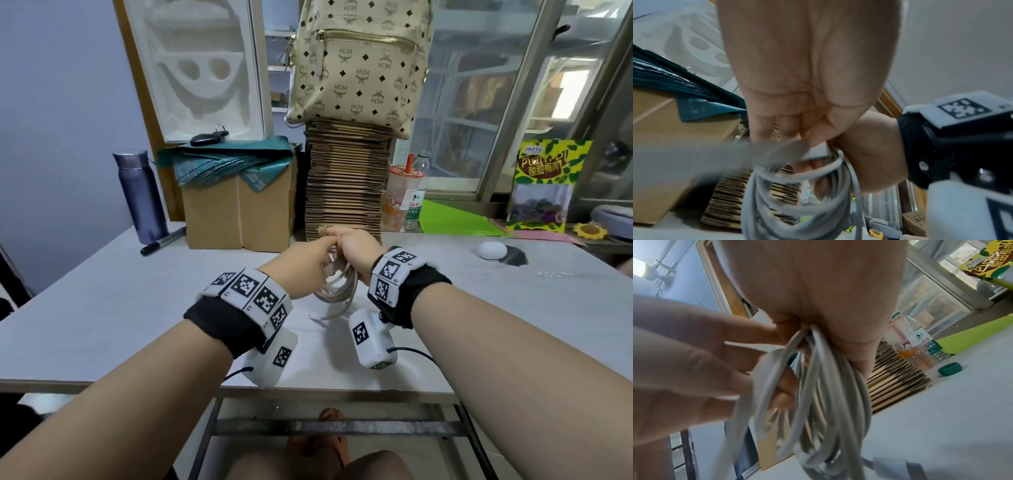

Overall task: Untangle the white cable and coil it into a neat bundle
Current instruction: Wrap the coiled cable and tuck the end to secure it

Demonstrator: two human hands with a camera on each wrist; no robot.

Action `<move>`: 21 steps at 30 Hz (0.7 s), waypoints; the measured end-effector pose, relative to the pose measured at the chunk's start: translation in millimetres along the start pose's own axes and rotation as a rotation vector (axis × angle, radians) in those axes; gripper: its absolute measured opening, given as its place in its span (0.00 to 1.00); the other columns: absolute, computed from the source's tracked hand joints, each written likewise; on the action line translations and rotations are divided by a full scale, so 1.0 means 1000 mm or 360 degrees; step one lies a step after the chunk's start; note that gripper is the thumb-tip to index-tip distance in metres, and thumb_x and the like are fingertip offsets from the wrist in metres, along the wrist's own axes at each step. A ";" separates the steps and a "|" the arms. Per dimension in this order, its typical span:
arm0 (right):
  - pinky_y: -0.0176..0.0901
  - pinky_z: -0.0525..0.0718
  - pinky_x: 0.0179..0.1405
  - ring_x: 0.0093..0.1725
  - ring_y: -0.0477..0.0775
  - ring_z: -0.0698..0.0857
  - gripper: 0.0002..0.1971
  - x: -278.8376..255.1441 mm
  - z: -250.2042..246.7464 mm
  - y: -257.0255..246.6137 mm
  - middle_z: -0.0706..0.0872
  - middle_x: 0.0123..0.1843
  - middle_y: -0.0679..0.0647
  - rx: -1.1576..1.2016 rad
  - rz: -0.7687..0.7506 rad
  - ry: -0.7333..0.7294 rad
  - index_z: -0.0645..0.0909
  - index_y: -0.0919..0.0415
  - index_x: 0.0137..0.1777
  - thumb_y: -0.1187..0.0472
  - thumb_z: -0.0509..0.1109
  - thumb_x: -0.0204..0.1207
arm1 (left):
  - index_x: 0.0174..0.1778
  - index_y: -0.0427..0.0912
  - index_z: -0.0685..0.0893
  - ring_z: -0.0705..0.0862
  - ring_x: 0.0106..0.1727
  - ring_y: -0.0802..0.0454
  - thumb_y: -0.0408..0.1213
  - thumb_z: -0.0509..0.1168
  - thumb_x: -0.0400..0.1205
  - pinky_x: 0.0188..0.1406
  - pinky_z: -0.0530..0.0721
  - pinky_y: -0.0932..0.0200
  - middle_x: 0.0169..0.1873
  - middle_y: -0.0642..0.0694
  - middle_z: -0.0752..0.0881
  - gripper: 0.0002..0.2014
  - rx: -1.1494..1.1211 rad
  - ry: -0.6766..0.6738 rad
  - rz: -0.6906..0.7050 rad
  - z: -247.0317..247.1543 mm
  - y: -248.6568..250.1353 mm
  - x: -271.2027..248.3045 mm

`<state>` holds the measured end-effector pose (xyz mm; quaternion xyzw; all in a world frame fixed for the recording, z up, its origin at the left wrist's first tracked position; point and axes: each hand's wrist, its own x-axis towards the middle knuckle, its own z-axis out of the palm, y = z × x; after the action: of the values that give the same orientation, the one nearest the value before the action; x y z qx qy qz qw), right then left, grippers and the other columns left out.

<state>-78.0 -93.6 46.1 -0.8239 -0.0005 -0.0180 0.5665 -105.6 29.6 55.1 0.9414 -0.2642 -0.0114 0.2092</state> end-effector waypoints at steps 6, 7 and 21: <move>0.29 0.71 0.23 0.26 0.44 0.75 0.24 -0.006 0.000 0.000 0.82 0.32 0.51 0.0208 0.0091 0.0027 0.88 0.57 0.43 0.77 0.51 0.76 | 0.74 0.52 0.68 0.83 0.48 0.45 0.25 0.52 0.82 0.47 0.83 0.50 0.48 0.43 0.83 0.26 -0.0353 0.0125 -0.0069 0.003 0.001 -0.001; 0.30 0.71 0.23 0.25 0.43 0.76 0.23 -0.008 0.000 -0.002 0.80 0.32 0.52 0.0231 0.0109 0.0010 0.86 0.60 0.50 0.78 0.51 0.75 | 0.72 0.51 0.70 0.82 0.46 0.46 0.25 0.52 0.82 0.44 0.83 0.49 0.49 0.42 0.84 0.25 -0.0466 0.0181 -0.0103 0.003 -0.001 0.000; 0.61 0.84 0.56 0.38 0.64 0.83 0.21 -0.015 0.001 -0.001 0.83 0.42 0.68 0.1039 0.0365 0.0021 0.84 0.72 0.41 0.81 0.48 0.66 | 0.70 0.56 0.75 0.82 0.40 0.54 0.23 0.57 0.77 0.42 0.85 0.58 0.43 0.50 0.84 0.30 -0.0400 0.0201 0.0108 0.004 -0.003 -0.009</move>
<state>-93.1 -92.2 46.4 -0.5938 0.0899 0.0415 0.7985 -112.3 35.3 49.6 0.8972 -0.2787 0.0221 0.3419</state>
